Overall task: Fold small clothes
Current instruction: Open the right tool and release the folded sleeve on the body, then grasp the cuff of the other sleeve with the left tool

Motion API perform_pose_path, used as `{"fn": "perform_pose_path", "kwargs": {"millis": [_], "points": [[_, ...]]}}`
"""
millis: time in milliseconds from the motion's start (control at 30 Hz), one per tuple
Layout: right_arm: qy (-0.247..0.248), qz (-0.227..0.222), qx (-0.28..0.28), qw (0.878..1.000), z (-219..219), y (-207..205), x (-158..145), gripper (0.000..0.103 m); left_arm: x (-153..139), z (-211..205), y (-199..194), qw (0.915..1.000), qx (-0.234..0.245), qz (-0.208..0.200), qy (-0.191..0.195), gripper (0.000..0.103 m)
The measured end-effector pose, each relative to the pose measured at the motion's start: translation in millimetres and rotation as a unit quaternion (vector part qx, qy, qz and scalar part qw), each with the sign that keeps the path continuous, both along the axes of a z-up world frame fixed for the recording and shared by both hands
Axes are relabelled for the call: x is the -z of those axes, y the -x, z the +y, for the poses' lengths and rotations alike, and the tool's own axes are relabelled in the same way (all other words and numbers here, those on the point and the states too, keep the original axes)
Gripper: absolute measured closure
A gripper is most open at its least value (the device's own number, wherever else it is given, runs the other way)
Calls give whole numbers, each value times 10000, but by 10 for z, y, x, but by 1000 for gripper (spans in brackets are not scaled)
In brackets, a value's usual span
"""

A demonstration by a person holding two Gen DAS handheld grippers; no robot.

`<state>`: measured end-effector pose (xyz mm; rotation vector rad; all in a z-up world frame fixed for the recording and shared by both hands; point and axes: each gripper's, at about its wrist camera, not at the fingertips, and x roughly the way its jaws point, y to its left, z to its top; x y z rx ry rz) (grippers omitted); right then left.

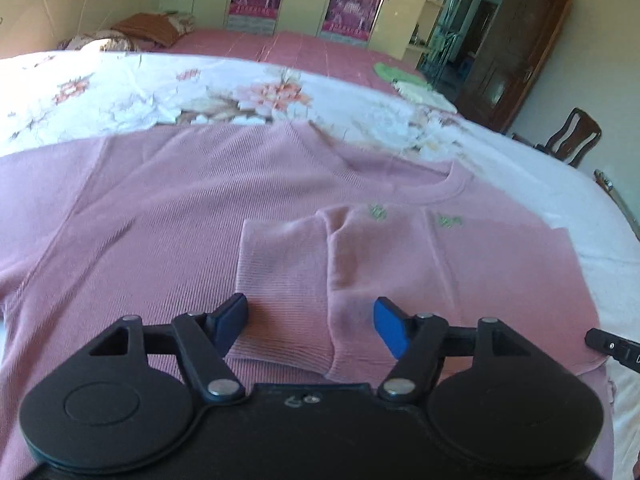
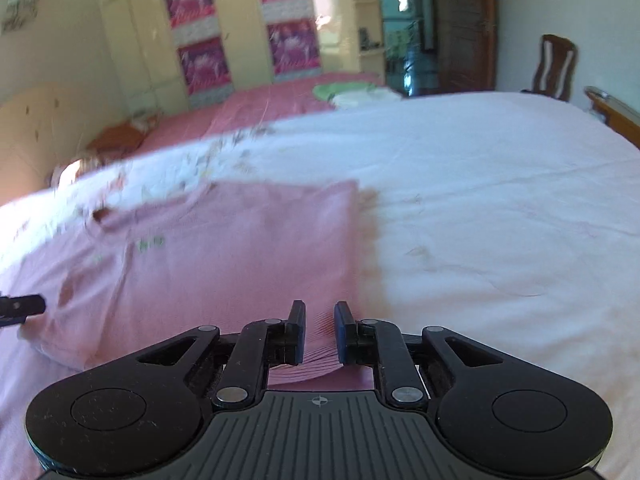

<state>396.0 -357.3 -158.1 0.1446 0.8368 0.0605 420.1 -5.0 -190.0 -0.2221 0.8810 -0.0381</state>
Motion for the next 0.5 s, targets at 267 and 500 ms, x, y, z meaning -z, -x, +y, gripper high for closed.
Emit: {"fn": "perform_pose_path", "kwargs": {"millis": [267,500], "points": [[-65,-496,-383,9980,353,113,-255,31,-336,606,403,9975,-666,-227,93,20],[-194,-648,-1275,9895,1368,103,-280,32,-371,1838,868,9775,-2087,-46,304,25]]}}
